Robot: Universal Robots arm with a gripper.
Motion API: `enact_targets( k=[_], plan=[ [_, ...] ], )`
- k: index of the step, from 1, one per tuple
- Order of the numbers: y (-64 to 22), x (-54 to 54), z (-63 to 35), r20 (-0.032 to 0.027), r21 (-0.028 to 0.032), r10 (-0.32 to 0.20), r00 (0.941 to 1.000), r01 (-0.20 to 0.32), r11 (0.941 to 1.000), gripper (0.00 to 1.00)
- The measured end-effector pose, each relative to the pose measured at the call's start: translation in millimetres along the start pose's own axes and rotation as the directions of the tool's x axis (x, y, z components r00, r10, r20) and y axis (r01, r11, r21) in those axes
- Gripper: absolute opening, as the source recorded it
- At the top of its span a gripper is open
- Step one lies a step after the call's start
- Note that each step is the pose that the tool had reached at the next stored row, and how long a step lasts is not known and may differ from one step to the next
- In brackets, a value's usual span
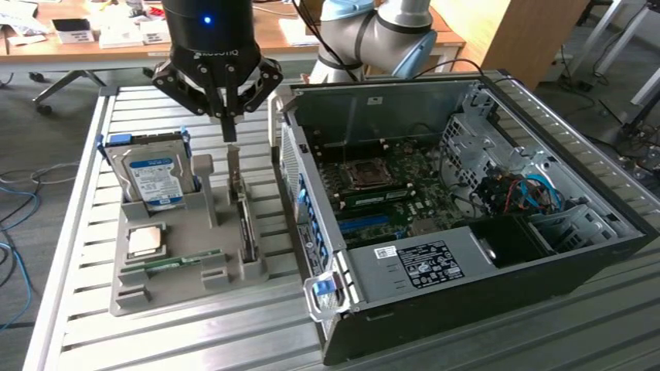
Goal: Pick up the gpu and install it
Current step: 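Reach for the gpu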
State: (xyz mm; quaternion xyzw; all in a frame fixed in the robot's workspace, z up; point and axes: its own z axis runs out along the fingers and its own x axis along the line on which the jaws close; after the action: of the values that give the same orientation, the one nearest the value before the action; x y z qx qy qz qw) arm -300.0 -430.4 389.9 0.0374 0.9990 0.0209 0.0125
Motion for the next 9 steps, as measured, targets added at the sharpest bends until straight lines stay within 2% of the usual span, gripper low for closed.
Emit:
enact_targets(
  k=[9],
  plan=[
    [-7.7, -2.2, 0.1, 0.0002, 0.0003, 0.000, 1.0000, 0.000, 1.0000, 0.11]
  ],
)
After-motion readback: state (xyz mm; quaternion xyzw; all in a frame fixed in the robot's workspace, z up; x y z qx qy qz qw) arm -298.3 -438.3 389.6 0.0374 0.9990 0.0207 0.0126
